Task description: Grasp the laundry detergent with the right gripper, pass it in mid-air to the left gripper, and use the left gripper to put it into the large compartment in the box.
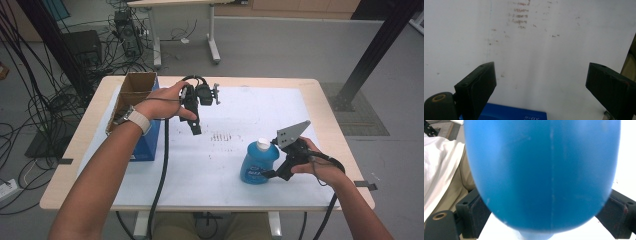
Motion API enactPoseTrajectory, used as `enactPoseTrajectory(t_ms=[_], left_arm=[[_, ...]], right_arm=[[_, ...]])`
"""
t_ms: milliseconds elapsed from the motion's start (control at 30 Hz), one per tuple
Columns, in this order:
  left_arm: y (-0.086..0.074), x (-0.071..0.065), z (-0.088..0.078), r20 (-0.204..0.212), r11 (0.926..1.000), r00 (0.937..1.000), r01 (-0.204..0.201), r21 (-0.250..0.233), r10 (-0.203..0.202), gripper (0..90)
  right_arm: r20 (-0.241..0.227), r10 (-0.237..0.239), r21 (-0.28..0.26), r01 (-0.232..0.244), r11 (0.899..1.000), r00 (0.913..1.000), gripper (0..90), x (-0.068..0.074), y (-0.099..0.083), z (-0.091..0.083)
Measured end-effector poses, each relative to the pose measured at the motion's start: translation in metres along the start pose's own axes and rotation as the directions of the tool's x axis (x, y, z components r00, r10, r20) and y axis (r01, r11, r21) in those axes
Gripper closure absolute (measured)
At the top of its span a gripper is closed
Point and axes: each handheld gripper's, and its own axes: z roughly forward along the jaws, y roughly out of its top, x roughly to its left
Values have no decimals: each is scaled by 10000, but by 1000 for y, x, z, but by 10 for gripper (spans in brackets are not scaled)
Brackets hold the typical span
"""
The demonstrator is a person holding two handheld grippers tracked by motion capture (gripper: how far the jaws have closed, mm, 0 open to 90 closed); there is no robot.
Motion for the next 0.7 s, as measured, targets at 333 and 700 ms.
enactPoseTrajectory(t_ms=[333, 700], left_arm=[[0, 0, 1, -1, 10000, 10000, 25, -6, -25, 99], [0, 0, 1, -6, 10000, 10000, 25, -17, -25, 99]], right_arm=[[-37, 82, -280, -83, 9996, 10000, 109, 0, -4, 4], [-54, 136, -447, -138, 9989, 9999, 128, 1, -8, 8]])
